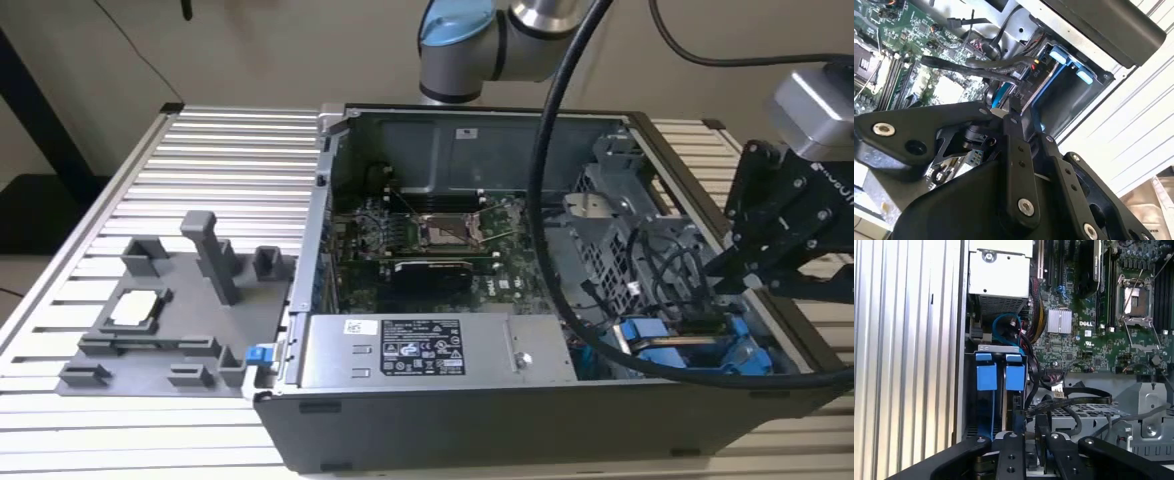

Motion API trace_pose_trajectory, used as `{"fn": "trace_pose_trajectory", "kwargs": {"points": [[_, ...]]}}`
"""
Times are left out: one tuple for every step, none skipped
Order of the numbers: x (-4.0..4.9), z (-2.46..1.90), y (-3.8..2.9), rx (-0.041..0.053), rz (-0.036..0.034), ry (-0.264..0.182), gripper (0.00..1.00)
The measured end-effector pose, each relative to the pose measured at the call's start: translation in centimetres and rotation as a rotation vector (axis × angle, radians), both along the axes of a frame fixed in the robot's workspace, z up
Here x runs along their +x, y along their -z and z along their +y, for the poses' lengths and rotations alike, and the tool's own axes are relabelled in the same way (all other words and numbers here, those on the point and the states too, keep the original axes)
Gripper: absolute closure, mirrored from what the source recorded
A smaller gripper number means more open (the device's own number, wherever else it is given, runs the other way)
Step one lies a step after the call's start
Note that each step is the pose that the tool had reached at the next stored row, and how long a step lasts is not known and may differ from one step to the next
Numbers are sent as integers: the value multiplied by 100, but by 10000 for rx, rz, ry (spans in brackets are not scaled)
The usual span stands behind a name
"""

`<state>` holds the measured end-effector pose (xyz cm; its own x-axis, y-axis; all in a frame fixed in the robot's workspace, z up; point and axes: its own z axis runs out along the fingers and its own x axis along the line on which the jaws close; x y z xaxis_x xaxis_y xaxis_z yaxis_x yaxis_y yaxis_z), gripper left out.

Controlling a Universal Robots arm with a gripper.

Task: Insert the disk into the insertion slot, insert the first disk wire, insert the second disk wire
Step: 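Insert the second disk wire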

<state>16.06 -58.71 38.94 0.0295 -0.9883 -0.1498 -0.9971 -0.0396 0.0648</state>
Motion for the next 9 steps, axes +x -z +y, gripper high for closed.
{"fn": "trace_pose_trajectory", "kwargs": {"points": [[0,0,0,1,0,0,76],[0,0,0,2,0,0,76],[0,0,0,3,0,0,76],[0,0,-2,1,0,0,76],[0,0,-2,1,0,0,76],[0,0,-4,-1,0,0,76],[0,0,-3,1,0,0,76],[0,0,-4,0,0,0,76],[0,0,-4,1,0,0,76]]}}
